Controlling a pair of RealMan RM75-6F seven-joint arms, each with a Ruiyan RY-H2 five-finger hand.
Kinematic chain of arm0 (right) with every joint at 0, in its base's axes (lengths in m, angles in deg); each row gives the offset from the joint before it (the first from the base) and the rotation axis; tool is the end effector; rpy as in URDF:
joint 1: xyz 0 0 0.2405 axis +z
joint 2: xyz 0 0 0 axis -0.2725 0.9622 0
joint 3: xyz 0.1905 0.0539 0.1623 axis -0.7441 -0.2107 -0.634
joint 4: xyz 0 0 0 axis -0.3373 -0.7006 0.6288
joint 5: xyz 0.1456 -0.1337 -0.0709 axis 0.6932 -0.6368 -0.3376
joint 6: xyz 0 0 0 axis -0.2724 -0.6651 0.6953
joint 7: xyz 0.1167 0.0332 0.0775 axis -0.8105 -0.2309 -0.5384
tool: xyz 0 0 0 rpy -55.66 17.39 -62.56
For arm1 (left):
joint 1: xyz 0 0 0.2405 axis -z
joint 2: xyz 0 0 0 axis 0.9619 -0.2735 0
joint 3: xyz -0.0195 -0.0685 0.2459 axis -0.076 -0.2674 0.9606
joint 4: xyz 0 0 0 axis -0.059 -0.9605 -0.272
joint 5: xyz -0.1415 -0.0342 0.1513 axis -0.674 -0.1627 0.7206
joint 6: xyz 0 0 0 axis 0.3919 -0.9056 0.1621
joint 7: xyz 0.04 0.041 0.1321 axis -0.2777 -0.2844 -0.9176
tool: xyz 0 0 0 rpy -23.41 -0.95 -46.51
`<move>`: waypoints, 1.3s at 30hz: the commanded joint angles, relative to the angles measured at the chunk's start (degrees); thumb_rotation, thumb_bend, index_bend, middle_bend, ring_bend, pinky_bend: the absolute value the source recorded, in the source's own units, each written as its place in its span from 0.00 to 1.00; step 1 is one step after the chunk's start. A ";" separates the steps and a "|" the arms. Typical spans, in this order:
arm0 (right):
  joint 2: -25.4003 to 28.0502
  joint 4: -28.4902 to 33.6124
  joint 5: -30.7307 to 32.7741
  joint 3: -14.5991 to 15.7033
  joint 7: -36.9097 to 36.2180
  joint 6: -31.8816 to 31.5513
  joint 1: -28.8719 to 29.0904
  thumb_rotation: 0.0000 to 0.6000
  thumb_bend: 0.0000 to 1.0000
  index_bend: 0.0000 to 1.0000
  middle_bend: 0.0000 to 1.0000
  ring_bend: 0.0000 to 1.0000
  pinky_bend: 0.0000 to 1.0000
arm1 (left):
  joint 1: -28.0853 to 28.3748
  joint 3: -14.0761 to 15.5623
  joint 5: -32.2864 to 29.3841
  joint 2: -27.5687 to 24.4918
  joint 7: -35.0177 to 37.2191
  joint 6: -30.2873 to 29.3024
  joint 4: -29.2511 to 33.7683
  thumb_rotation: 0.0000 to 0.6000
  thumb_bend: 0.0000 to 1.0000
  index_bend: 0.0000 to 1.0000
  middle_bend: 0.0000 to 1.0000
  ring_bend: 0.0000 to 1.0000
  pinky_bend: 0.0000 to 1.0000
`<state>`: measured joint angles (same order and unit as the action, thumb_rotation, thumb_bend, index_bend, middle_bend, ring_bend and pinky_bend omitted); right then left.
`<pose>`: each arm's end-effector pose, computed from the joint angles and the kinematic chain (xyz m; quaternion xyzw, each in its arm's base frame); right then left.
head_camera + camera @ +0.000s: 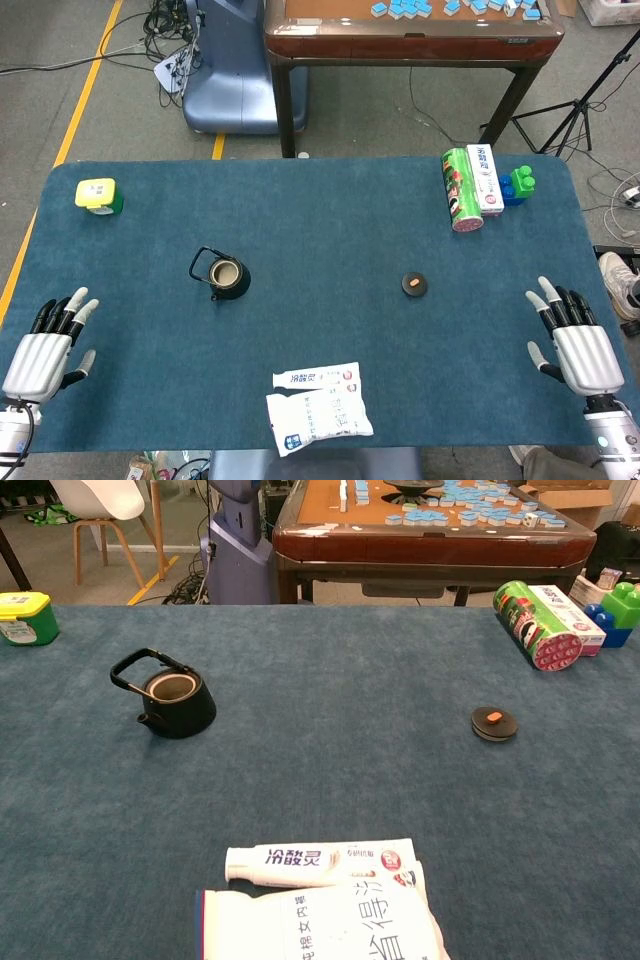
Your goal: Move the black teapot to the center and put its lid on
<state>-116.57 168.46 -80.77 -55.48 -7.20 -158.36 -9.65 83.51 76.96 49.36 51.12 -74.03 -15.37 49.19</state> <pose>-0.3237 -0.1824 0.1442 0.6446 -0.3555 0.3254 0.5935 -0.3164 0.2004 0.1343 -0.6545 -0.3547 -0.3377 0.5760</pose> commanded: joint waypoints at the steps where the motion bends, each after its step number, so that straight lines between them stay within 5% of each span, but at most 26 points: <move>1: 0.06 -0.17 0.23 -0.07 -0.34 0.11 -0.08 1.00 0.40 0.10 0.00 0.00 0.00 | 0.40 -0.21 -0.49 0.28 -0.32 0.70 -0.03 1.00 0.39 0.09 0.00 0.00 0.00; 9: 0.96 -0.45 -0.55 -0.01 -1.29 -0.40 -0.30 1.00 0.40 0.10 0.00 0.00 0.00 | 1.08 0.43 0.25 0.45 -1.38 1.86 1.60 1.00 0.39 0.09 0.00 0.00 0.00; 21: 1.27 -1.81 -1.98 -0.68 -4.44 -0.22 0.76 1.00 0.40 0.10 0.00 0.00 0.00 | 1.94 1.75 1.58 -1.38 6.05 4.08 2.21 1.00 0.39 0.10 0.00 0.00 0.00; 32: 2.60 0.63 -1.55 -1.99 -1.22 5.04 4.89 1.00 0.40 0.10 0.00 0.00 0.00 | 5.00 -2.21 -3.91 -1.49 -1.86 6.99 8.32 1.00 0.39 0.20 0.00 0.00 0.00; 39: 3.11 2.16 -1.05 -2.75 1.55 6.76 6.66 1.00 0.40 0.10 0.00 0.00 0.00 | 7.92 -5.15 -7.66 -1.89 0.69 10.59 10.59 1.00 0.39 0.29 0.00 0.00 0.00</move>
<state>-113.55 170.41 -81.94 -58.08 -5.89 -151.81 -3.21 90.39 72.59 43.06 49.74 -74.34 -6.40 58.69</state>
